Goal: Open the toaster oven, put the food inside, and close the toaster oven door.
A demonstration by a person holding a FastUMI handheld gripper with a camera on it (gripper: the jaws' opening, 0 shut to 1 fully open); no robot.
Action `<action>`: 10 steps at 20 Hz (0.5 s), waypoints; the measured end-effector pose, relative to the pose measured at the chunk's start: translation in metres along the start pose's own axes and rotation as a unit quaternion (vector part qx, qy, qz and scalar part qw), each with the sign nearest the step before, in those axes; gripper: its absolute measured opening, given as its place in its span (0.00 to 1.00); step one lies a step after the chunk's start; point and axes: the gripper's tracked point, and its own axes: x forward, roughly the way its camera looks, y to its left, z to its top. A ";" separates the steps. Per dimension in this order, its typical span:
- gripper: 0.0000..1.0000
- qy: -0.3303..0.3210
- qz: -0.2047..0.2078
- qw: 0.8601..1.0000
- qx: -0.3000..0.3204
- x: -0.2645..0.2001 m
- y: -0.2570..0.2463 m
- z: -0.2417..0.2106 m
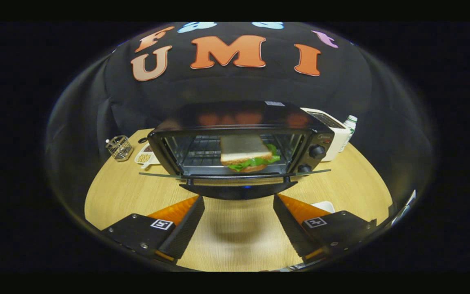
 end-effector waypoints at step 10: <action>1.00 -0.048 -0.003 0.999 0.007 0.028 0.000 0.055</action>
